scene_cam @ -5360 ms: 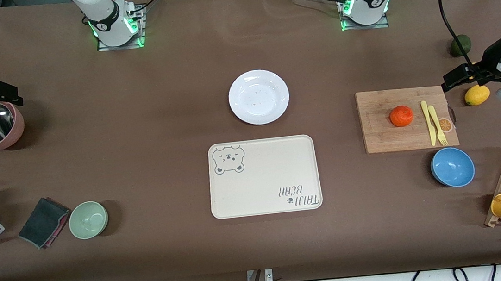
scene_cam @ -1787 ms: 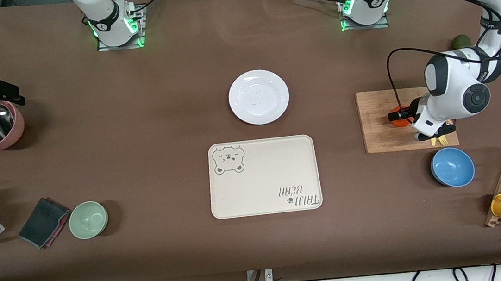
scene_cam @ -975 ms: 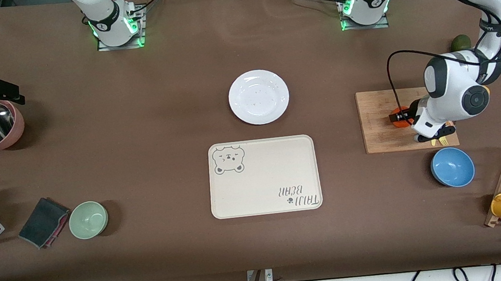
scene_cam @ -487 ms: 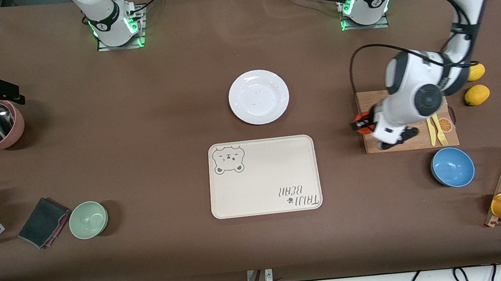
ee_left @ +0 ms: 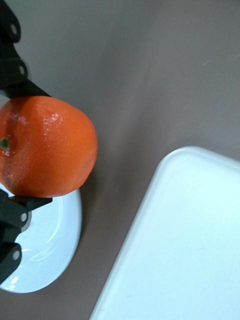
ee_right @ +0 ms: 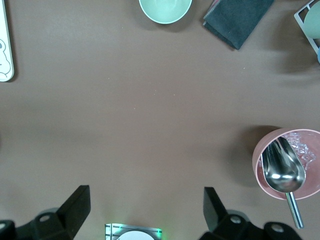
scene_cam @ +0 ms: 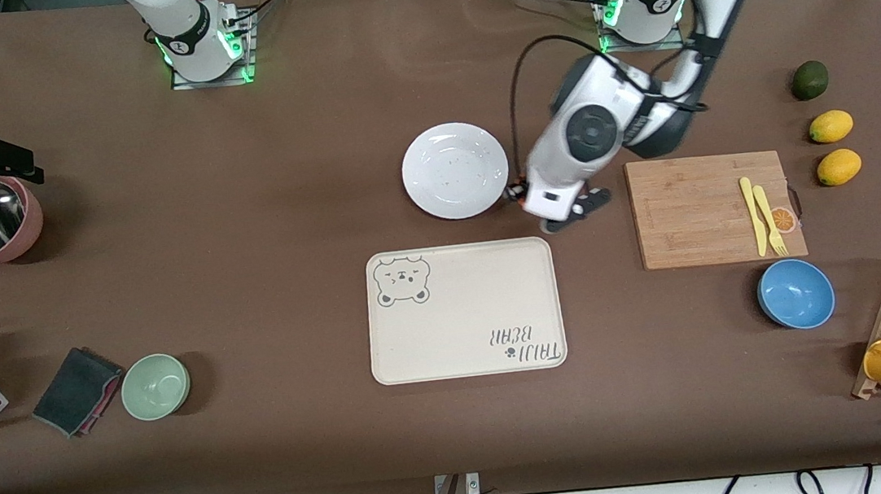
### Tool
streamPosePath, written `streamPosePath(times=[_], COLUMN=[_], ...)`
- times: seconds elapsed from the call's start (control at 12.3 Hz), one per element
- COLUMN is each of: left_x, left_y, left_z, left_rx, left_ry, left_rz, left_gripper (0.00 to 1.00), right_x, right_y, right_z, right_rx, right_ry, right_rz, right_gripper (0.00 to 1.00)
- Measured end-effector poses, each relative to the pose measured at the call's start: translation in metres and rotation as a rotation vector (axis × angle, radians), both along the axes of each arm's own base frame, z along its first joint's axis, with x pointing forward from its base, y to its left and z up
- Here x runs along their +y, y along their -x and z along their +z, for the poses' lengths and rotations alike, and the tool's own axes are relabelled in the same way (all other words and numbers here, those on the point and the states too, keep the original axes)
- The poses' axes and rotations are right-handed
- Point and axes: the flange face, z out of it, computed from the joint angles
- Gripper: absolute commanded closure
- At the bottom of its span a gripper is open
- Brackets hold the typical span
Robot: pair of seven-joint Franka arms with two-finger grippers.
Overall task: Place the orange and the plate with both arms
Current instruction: 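Carry the orange with the left gripper and set it on the white plate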
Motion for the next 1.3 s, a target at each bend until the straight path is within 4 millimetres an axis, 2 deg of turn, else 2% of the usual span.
streamPosePath(times=[0.08, 0.32, 0.49, 0.57, 0.65, 0.73, 0.81, 1.14, 1.3], left_x=[-0.027, -0.085, -0.115, -0.122, -0.124, -0.124, -0.123, -0.121, -0.118], left_y=[0.018, 0.066, 0.086, 0.086, 0.082, 0.078, 0.075, 0.073, 0.066], left_z=[-0.012, -0.057, -0.083, -0.091, -0.091, -0.089, -0.089, -0.093, -0.088], left_rx=[0.021, 0.086, 0.102, 0.108, 0.108, 0.101, 0.099, 0.104, 0.107], left_ry=[-0.010, -0.029, -0.016, -0.010, -0.006, -0.002, -0.001, -0.005, -0.011], left_rz=[-0.015, -0.084, -0.115, -0.115, -0.111, -0.105, -0.101, -0.097, -0.091], left_gripper=[0.59, 0.59, 0.58, 0.58, 0.54, 0.32, 0.00, 0.00, 0.00], right_x=[0.000, 0.000, 0.000, 0.000, 0.000, 0.000, 0.000, 0.000, 0.000], right_y=[0.000, 0.000, 0.000, 0.000, 0.000, 0.000, 0.000, 0.000, 0.000], right_z=[0.000, 0.000, 0.000, 0.000, 0.000, 0.000, 0.000, 0.000, 0.000], right_rx=[0.000, 0.000, 0.000, 0.000, 0.000, 0.000, 0.000, 0.000, 0.000], right_ry=[0.000, 0.000, 0.000, 0.000, 0.000, 0.000, 0.000, 0.000, 0.000], right_rz=[0.000, 0.000, 0.000, 0.000, 0.000, 0.000, 0.000, 0.000, 0.000], right_gripper=[0.00, 0.00, 0.00, 0.00, 0.00, 0.00, 0.00, 0.00, 0.00])
